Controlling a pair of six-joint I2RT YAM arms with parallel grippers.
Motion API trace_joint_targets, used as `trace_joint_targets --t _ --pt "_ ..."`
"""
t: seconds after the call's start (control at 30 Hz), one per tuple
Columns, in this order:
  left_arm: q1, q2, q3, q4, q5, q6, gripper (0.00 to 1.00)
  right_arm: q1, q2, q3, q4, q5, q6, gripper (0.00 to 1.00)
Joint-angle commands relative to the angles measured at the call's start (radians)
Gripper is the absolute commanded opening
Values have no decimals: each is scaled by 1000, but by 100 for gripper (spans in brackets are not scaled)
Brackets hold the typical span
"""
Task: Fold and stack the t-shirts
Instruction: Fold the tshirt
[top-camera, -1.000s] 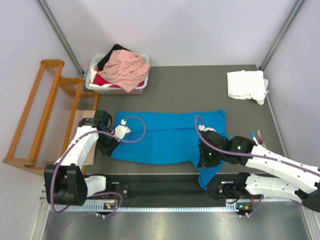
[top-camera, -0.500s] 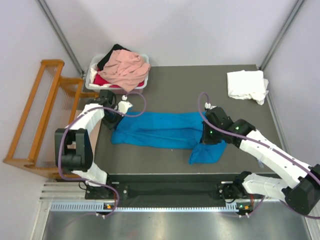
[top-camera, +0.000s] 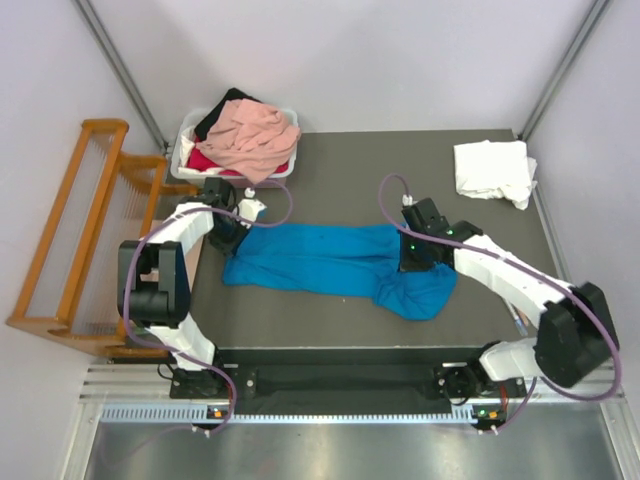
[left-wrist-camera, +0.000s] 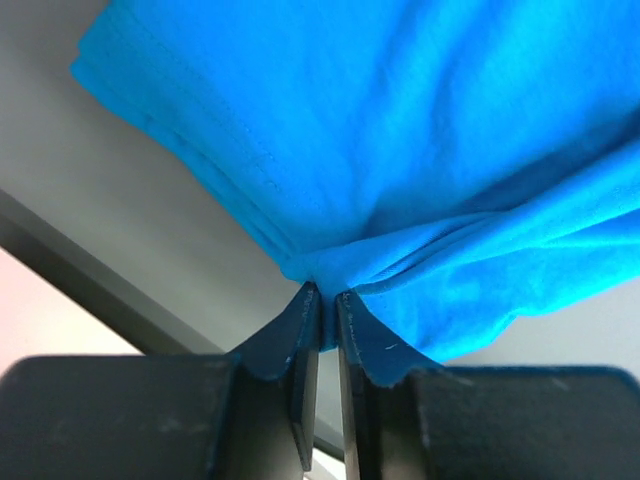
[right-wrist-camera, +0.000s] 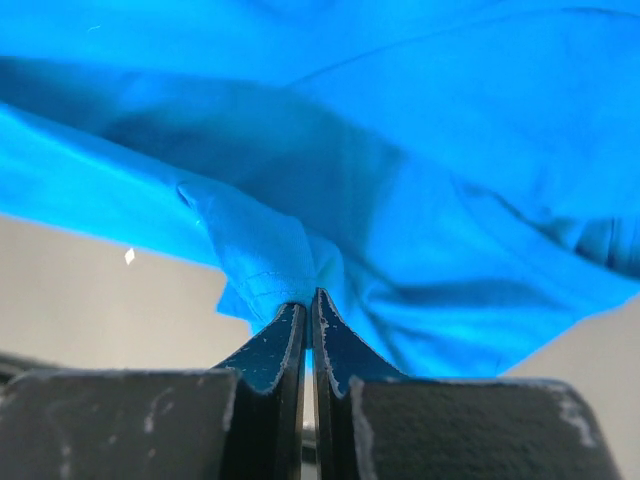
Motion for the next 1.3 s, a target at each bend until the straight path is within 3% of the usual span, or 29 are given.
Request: trace_joint_targets --t 0.0,0.03,0.13,0.2,0.27,0.33,0.37,0.43,0.53,0.57,0.6,0.67,0.77,1.03,1.13,1.17,1.27 --pt "-1 -8 -9 63 6 -35 21 -41 96 38 127 -8 -41 0" --pt "-1 -9 -28 78 3 -36 23 -46 137 61 130 -5 -46 0" --pt "-5 -17 -62 99 -22 -50 48 -64 214 127 149 0 -67 0" --pt "-7 -37 -83 112 -32 -50 78 -79 260 173 132 15 -82 0" --pt "-7 -58 -111 118 -36 -50 91 -92 323 244 118 20 -107 2" --pt "-12 -72 -134 112 -36 -49 94 -104 369 311 95 34 -127 9" --pt "-13 -89 -141 112 -36 -47 95 -108 381 334 86 41 -131 18" --pt "-24 -104 -164 110 -43 -47 97 -121 397 383 69 54 -128 23" --pt "-41 -136 -187 104 -51 -43 98 -124 386 402 58 75 -124 52" --pt "-47 -150 -192 101 -56 -43 98 -124 380 399 58 86 -124 69" --pt "-54 -159 -195 97 -56 -43 98 -122 374 397 49 98 -124 78" --pt "-61 -182 -203 92 -56 -43 98 -124 345 387 35 138 -131 91" --pt "-74 -205 -203 81 -60 -46 98 -121 250 338 29 111 -127 97" --pt "-104 -221 -192 73 -68 -67 99 25 -43 102 -8 12 -92 97" --pt "-113 -212 -184 73 -65 -82 99 109 -86 28 -5 0 -41 83" --pt "-116 -210 -181 70 -63 -89 99 128 -93 13 9 -6 -27 73" --pt "-145 -204 -155 61 -54 -116 99 190 -94 -50 55 -35 25 56"
